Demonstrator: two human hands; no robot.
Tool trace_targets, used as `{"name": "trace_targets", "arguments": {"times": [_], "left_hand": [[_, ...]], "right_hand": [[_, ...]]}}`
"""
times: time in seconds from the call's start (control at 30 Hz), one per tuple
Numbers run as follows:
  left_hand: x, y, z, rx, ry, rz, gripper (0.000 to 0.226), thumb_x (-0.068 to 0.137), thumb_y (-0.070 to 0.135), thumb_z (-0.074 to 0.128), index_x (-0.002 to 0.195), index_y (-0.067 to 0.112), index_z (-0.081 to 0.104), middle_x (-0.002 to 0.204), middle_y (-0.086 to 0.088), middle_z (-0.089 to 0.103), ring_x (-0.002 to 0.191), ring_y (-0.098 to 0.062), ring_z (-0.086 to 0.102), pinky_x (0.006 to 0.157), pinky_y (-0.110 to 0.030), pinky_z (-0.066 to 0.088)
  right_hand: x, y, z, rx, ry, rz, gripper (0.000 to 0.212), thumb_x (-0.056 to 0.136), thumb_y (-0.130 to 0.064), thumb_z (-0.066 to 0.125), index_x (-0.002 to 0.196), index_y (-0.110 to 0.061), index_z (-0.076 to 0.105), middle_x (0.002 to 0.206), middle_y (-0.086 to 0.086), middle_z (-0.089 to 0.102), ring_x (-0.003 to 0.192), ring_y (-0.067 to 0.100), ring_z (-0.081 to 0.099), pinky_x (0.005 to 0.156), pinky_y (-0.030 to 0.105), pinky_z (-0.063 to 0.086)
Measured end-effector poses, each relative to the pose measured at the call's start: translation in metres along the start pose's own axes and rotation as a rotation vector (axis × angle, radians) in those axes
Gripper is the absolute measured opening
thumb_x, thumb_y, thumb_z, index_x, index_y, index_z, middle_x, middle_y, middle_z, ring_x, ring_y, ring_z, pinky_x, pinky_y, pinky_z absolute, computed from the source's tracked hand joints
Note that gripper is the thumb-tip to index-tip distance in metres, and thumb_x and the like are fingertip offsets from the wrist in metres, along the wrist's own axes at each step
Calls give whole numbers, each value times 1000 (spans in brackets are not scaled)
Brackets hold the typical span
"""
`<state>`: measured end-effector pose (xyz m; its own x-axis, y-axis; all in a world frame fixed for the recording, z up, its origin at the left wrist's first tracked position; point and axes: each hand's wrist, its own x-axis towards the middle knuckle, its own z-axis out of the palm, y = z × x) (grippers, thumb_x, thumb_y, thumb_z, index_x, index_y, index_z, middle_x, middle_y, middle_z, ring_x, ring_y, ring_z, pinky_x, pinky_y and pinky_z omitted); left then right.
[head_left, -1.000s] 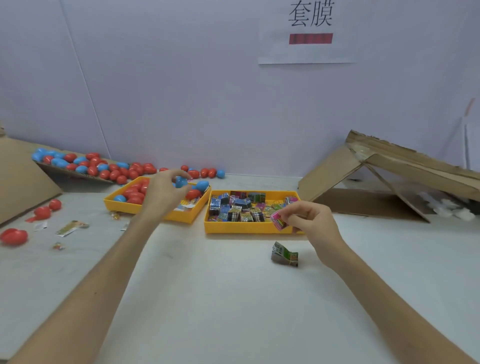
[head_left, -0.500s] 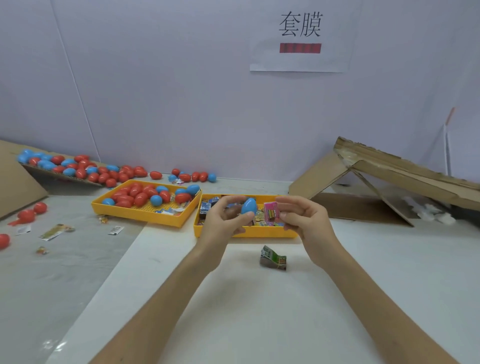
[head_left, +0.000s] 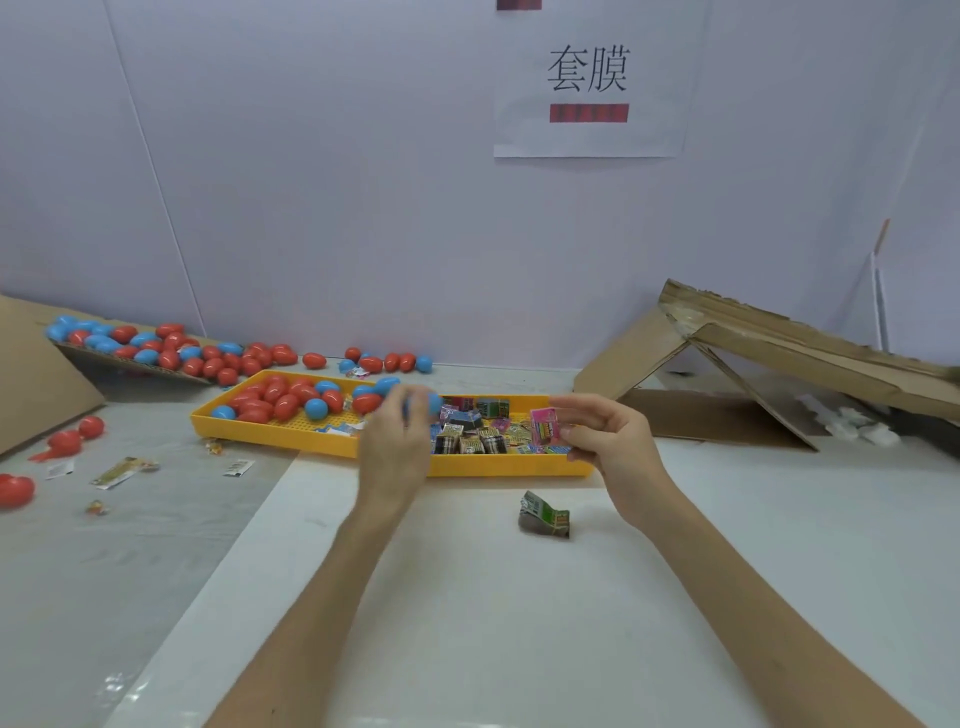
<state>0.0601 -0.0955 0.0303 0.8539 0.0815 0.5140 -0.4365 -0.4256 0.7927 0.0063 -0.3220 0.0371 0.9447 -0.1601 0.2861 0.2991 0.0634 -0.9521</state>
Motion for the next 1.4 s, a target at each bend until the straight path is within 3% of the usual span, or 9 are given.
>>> {"name": "trace_targets", "arguments": {"times": [0.07,0.17,0.43,0.57,0.67,0.83,1.03,1.17,1.4], "left_hand": [[12,-21,-16,223,109,-52,34,110,30,33,93,15,59,73,0,56,83,-31,58,89,-44,39],[23,-47,-33,472,20,-213,38,110,31,28,89,16,56,86,-3,61,100,-29,59,101,-44,29],[16,-40,-27,636,114,-131,36,106,24,34,81,16,59,79,-7,64,82,-31,59,81,-39,28],[15,-35,-30,538,123,-184,40,105,34,36,84,16,65,86,-13,69,86,-35,63,80,-43,49],[15,-33,-32,509,139,-212,44,104,39,35,86,16,68,87,-14,69,87,-35,64,77,-42,52],[10,-22,-20,166,38,41,39,106,35,45,74,15,56,62,-8,54,60,-19,52,56,-39,42],[-6,7,2,-656,-468,-230,19,98,26,63,111,16,71,81,-3,71,66,-15,61,66,-26,55],[-17,14,12,-747,-530,-308,37,83,34,71,113,13,68,93,-1,76,81,-18,70,75,-26,57],[-24,19,15,-901,-572,-431,36,81,26,74,113,12,70,100,-6,77,93,-20,73,81,-26,58]], "right_hand": [[0,1,-1,-4,8,7,41,88,16,58,97,-18,79,94,9,78,79,16,71,57,21,52],[1,2,1,-9,-9,15,39,88,16,57,97,-16,78,95,9,78,80,13,71,57,21,53],[2,4,1,-28,-5,23,38,88,15,57,93,-16,78,98,14,76,80,16,70,59,22,54],[2,3,1,-26,-18,30,44,88,15,57,85,-22,80,91,6,77,77,14,71,58,22,54],[1,3,1,-34,-39,38,44,88,16,59,87,-23,80,91,4,78,79,18,73,58,21,53],[-2,3,4,-38,-83,13,43,85,17,62,86,-22,80,90,6,78,76,22,74,52,21,50],[-4,2,5,11,-46,-16,41,84,16,66,82,-21,81,86,5,77,74,19,70,44,22,47],[-2,2,5,58,-36,-21,36,83,15,67,85,-18,81,91,11,77,72,17,69,43,22,47],[-2,1,3,74,-24,-38,31,84,11,69,84,-18,80,93,13,77,71,18,71,45,21,49]]}}
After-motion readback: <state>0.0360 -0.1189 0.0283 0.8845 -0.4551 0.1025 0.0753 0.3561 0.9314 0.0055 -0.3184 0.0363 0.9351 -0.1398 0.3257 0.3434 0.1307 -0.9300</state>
